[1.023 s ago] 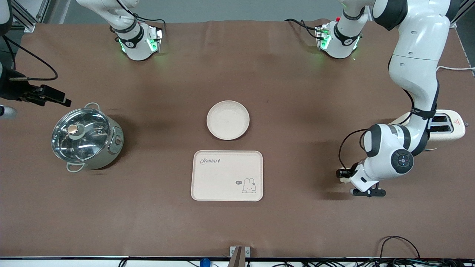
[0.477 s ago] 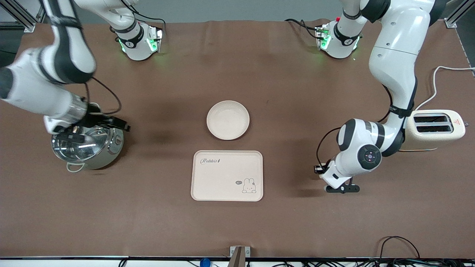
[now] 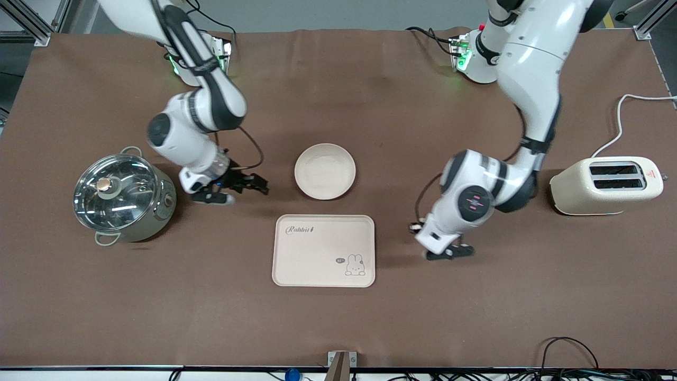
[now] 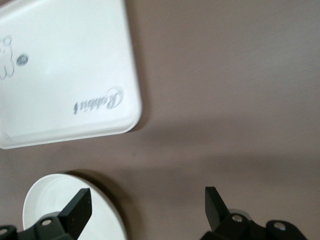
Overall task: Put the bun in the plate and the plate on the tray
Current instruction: 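Carry the bun over the plate while the right gripper reaches the plate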
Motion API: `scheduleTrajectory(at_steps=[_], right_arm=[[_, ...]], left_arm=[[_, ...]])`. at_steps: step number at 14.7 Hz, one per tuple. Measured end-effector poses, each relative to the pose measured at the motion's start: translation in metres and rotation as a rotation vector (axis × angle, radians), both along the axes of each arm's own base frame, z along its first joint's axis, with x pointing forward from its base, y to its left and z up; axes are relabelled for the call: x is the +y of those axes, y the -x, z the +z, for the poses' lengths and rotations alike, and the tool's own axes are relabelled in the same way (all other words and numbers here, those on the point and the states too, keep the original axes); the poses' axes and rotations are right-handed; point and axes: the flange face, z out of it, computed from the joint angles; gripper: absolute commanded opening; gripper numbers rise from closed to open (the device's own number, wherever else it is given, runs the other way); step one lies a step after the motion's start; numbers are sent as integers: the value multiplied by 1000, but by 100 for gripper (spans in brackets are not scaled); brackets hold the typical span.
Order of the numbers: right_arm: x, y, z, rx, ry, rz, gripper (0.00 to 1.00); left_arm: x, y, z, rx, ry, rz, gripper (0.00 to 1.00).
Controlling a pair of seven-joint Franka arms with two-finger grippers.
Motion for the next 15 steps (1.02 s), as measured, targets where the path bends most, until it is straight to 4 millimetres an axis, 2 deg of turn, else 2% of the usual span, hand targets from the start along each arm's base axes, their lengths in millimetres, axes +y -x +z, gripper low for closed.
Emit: scheduleTrajectory(at_steps=[2, 4, 7, 9, 13, 15], right_arm=[[36, 17, -19, -9, 15, 43, 100], [56, 30, -27, -1, 22, 83, 100], [79, 47, -29, 2, 24, 132, 100], [87, 57, -38, 15, 36, 154, 100], [79, 65, -58, 44, 64, 156, 100], [78, 65, -59, 46, 66, 157, 100]], left_arm=[[-65, 38, 2, 3, -10, 38, 35], [-109, 70, 2, 7, -19, 70, 35], [-150, 106, 0, 12, -30, 99, 35], [-169, 126, -3, 17, -37, 114, 35], [-210, 164, -17, 26, 8, 153, 45], [-226, 181, -30, 21, 23, 162, 57]])
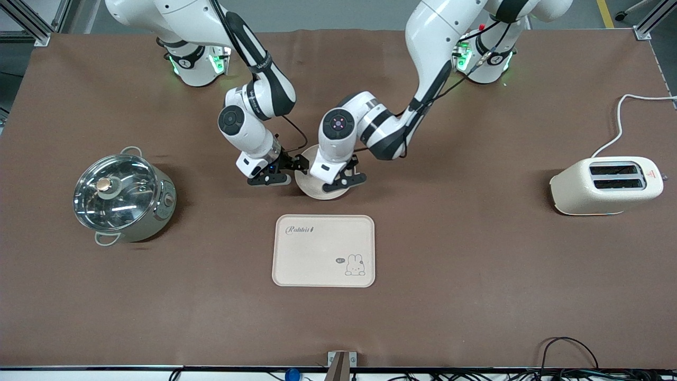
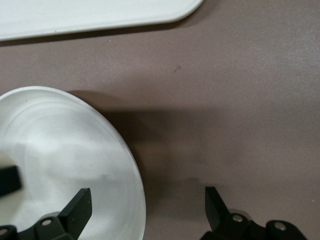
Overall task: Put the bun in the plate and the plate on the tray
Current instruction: 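Carry the bun over the plate while the right gripper reaches the plate, then lower the bun onto the plate while the right gripper grasps the rim, then lift the plate with the right gripper while the left gripper withdraws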
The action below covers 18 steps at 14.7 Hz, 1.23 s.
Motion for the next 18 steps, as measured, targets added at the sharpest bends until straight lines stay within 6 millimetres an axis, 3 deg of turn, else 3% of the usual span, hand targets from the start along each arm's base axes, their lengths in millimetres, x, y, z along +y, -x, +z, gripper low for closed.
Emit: scheduleTrajectory(at_steps=[1, 3, 4, 8, 10, 12, 14, 18], right_arm=[[0, 0, 0, 0, 0, 0, 99], [0, 0, 0, 0, 0, 0, 97], [-1, 0, -1, 1, 1, 0, 94], [-3, 2, -3, 6, 6, -3, 60], [-4, 2, -3, 6, 7, -3, 50], [-4, 2, -4, 6, 7, -3, 44], [-4, 1, -4, 2, 8, -4, 29], [-4, 0, -9, -21, 14, -10, 25]], left_arm=[[-3, 4, -7, -2, 3, 4, 65], [-4, 5, -15, 0, 1, 5, 100], [-3, 4, -15, -2, 2, 6, 100], [-2, -11, 6, -32, 26, 23, 100], [13, -37, 41, -70, 48, 55, 100], [44, -73, 92, -118, 48, 64, 100], [85, -106, 147, -158, 22, 38, 100], [188, -160, 243, -199, -12, -60, 100]])
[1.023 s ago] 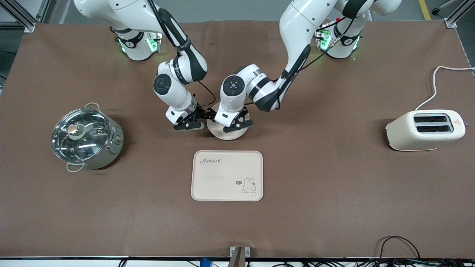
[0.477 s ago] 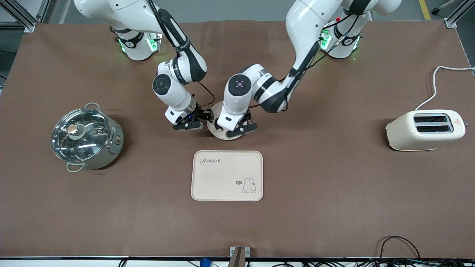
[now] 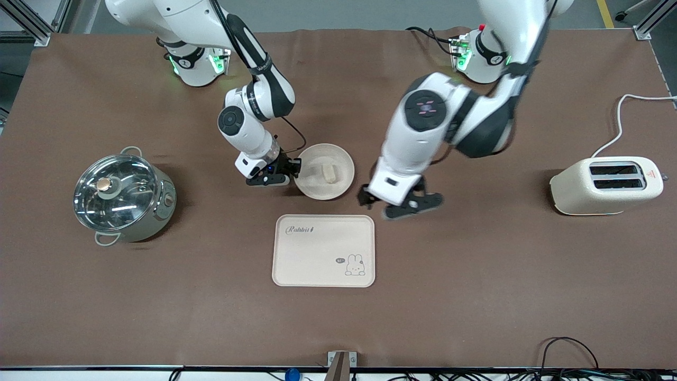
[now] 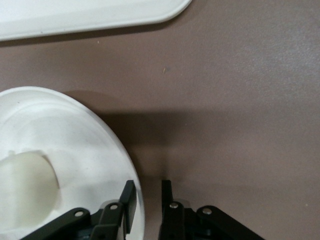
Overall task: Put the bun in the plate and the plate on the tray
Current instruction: 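Lift the plate with the right gripper while the left gripper withdraws, then lower the plate onto the white tray and open the right gripper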
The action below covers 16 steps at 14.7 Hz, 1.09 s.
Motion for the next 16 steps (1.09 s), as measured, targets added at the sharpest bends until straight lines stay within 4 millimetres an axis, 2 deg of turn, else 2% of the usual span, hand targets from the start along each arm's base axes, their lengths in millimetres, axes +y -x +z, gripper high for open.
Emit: scheduleTrajectory(at_steps=[2, 5, 8, 12, 13, 16], right_arm=[[3, 2, -6, -16, 7, 3, 1], [9, 2, -2, -40, 0, 9, 0], [11, -3, 3, -50, -7, 6, 0], [16, -20, 23, -80, -43, -40, 0], [24, -34, 39, -78, -71, -78, 0], [40, -75, 88, -101, -154, -145, 0]], left_arm=[[58, -16, 37, -6, -24, -59, 100], [138, -23, 86, -7, -58, -152, 100], [196, -20, 122, -11, -80, -214, 100], [257, -4, 165, -10, -104, -279, 100], [269, 4, 176, -5, -109, -289, 100], [283, 17, 188, 23, -115, -313, 100]])
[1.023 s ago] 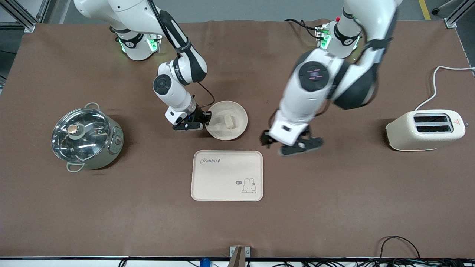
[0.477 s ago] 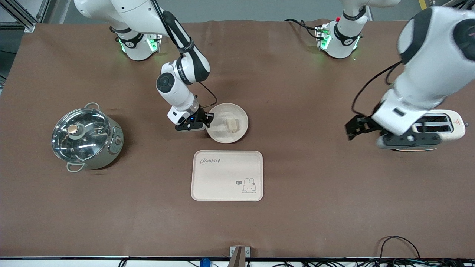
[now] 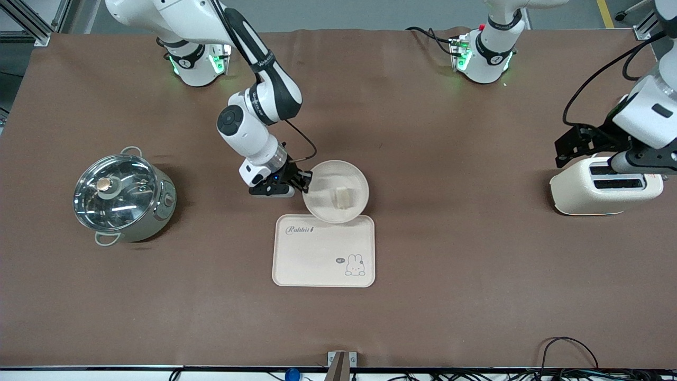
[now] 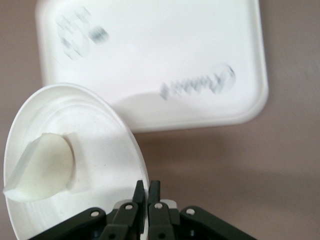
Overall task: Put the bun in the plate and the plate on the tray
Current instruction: 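Lower the plate onto the white tray and open the right gripper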
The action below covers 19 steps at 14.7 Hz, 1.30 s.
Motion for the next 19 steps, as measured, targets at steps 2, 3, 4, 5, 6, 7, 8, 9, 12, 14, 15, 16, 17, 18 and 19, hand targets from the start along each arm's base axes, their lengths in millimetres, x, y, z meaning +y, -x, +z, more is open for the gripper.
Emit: scheduleTrajectory(at_steps=[2, 3, 4, 5, 6, 7, 8, 9, 12, 14, 15, 16, 17, 18, 19], right_arm=[[-10, -37, 23, -28, -39, -50, 0], [-19, -55, 25, -33, -46, -78, 0], [-31, -73, 21, -30, -49, -107, 0], [-43, -89, 16, -17, -50, -133, 0], [-54, -106, 11, 0, -54, -161, 0], [-65, -120, 7, 13, -58, -182, 0], [-73, -133, 4, 21, -62, -198, 0], [-81, -145, 0, 26, -65, -209, 0], [-86, -164, -22, 46, -62, -220, 0], [-83, -170, -43, 56, -53, -222, 0], [-82, -172, -53, 59, -44, -217, 0], [-81, -172, -60, 61, -32, -209, 0], [-79, -169, -66, 67, -20, -197, 0], [-74, -166, -71, 74, -14, -187, 0], [-67, -160, -74, 80, -11, -175, 0]], left_arm=[[9, 8, 4, 27, -7, -23, 100], [13, 10, 7, 36, -10, -33, 100], [15, 13, 9, 43, -11, -41, 100], [17, 16, 12, 46, -13, -48, 100], [17, 20, 15, 47, -14, -51, 100], [18, 24, 17, 47, -15, -51, 100], [21, 28, 18, 49, -16, -47, 100], [25, 32, 17, 53, -17, -42, 100], [38, 47, 13, 55, -23, -29, 100], [36, 56, 10, 53, -28, -33, 100], [33, 58, 10, 55, -30, -38, 100], [31, 59, 10, 55, -31, -42, 100], [30, 59, 9, 55, -31, -44, 100], [30, 59, 9, 56, -31, -43, 100], [31, 58, 9, 55, -31, -42, 100]])
